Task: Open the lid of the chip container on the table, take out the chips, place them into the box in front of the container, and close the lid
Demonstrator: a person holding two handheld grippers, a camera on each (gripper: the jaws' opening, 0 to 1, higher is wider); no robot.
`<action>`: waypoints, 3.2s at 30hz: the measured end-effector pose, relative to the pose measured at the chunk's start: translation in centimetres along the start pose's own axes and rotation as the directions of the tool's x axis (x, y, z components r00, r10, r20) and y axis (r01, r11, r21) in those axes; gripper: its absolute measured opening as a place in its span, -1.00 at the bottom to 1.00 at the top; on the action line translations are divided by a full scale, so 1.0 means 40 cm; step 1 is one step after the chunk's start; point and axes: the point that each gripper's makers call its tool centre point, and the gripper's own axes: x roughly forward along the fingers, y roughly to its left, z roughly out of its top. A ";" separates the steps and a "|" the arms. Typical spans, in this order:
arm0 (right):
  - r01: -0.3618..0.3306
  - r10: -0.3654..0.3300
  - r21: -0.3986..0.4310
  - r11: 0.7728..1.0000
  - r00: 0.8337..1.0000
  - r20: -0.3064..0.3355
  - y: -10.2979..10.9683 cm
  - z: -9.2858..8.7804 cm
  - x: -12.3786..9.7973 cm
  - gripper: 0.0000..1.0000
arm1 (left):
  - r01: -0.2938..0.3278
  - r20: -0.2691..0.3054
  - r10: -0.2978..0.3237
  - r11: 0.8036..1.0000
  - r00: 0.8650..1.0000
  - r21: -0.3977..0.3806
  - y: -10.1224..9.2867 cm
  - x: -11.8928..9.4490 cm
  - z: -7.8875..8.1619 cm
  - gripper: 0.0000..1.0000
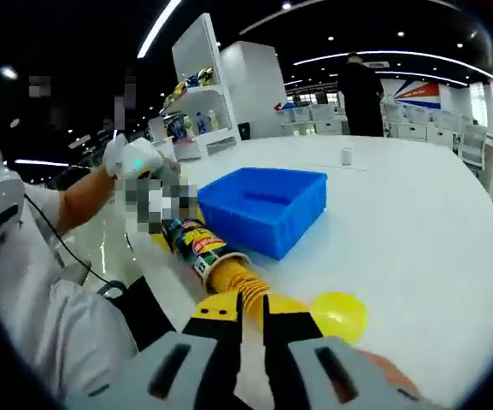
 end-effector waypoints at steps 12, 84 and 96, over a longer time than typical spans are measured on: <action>-0.030 0.030 0.018 0.999 0.999 -0.031 -0.008 -0.030 0.041 -0.82 | -0.020 0.022 0.020 1.000 1.000 -0.001 0.002 0.003 0.000 -0.08; -0.039 -0.004 0.242 0.969 0.985 0.175 -0.072 0.196 -0.104 -0.99 | -0.045 0.029 0.044 0.999 0.999 0.016 0.000 0.014 0.001 -0.03; -0.171 0.133 0.220 0.960 0.975 0.176 -0.021 0.351 0.116 -0.98 | -0.047 0.031 0.047 0.999 0.998 0.018 -0.003 0.014 0.001 -0.02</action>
